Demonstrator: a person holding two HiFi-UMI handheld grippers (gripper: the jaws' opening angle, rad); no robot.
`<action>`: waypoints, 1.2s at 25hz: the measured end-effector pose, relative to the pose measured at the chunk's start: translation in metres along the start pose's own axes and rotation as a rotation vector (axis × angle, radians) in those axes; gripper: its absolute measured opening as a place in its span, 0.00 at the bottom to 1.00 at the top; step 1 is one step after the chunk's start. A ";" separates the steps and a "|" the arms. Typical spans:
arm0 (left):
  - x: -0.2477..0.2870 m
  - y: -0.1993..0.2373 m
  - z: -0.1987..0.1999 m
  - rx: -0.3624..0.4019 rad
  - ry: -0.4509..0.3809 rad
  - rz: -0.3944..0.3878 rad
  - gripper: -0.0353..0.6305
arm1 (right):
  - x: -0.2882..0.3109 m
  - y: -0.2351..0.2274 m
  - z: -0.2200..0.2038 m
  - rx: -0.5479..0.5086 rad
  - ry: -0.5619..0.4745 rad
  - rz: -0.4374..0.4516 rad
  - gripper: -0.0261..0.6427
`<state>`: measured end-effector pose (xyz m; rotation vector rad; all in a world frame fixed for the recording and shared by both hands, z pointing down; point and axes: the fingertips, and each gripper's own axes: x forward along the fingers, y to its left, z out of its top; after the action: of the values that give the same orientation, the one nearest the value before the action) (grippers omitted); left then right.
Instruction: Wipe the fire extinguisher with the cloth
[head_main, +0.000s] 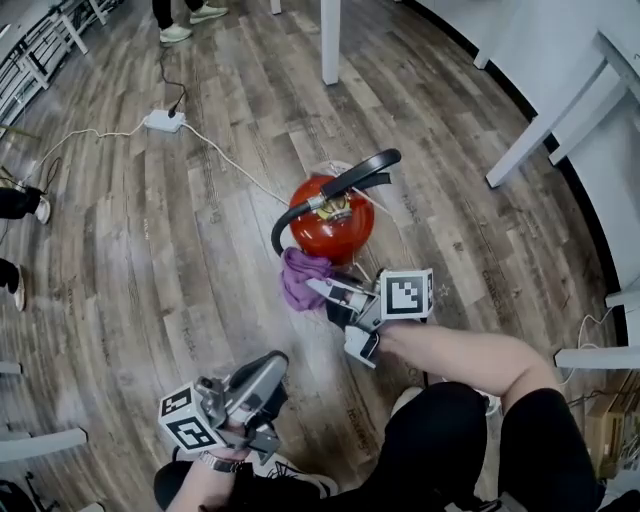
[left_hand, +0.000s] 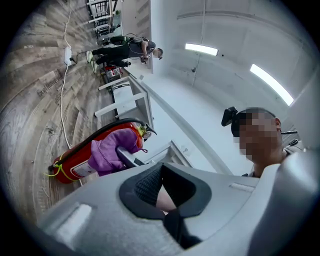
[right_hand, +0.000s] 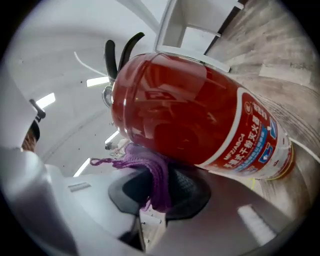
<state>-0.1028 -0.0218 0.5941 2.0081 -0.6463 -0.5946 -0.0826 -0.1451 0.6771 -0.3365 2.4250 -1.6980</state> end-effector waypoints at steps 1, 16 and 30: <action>0.002 -0.003 0.002 0.003 -0.003 -0.011 0.05 | 0.000 0.007 0.003 0.013 -0.001 0.004 0.14; 0.004 0.014 0.003 0.022 0.012 0.018 0.05 | -0.034 -0.109 -0.035 0.018 0.160 -0.272 0.14; 0.017 0.018 0.007 0.005 0.008 0.003 0.05 | -0.139 -0.051 0.147 -0.293 -0.083 -0.210 0.14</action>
<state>-0.0986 -0.0447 0.6038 2.0130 -0.6463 -0.5832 0.0942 -0.2561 0.6757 -0.7081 2.6548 -1.3628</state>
